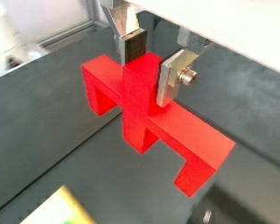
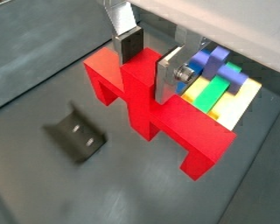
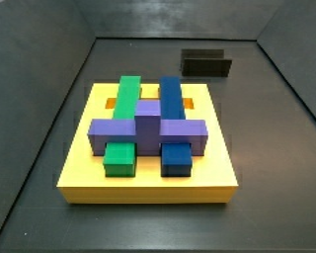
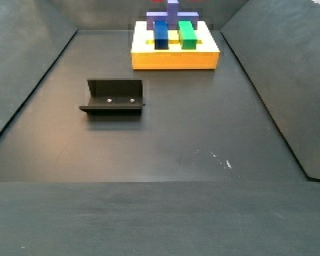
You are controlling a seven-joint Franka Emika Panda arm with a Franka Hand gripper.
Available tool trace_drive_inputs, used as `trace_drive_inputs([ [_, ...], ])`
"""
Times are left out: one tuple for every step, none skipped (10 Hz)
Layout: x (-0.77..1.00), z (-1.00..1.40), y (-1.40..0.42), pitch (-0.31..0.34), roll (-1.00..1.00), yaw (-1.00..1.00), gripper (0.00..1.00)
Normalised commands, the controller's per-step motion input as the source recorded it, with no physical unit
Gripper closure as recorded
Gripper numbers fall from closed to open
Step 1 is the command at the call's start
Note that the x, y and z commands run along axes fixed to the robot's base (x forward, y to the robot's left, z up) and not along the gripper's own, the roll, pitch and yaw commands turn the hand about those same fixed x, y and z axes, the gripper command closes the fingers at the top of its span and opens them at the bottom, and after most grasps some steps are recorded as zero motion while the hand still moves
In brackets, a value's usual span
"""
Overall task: Pick up the red object. Move up. Move to above the board. Insert the red object.
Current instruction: Move to above the board, then insert the red object.
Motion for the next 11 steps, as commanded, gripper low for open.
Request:
trace_drive_inputs([
  [0.16,0.15,-1.4,0.059,0.0,0.01,1.0],
  [0.16,0.15,-1.4,0.074,0.0,0.0,1.0],
  [0.2,0.15,-1.4,0.117,0.0,0.01,1.0],
  [0.22,0.15,-1.4,0.135,0.02,0.01,1.0],
  [0.28,0.18,-1.4,0.168,0.0,0.01,1.0],
  [0.18,0.11,-0.82,0.162,0.02,0.01,1.0],
  [0.13,0.07,-0.43,0.159,0.03,0.01,1.0],
  [0.08,0.04,-0.18,0.106,0.01,0.01,1.0],
  [0.0,-0.02,0.0,0.0,0.0,0.0,1.0],
  [0.0,-0.13,0.0,0.0,0.02,0.0,1.0],
  [-0.02,-0.27,0.08,-0.054,0.06,0.0,1.0],
])
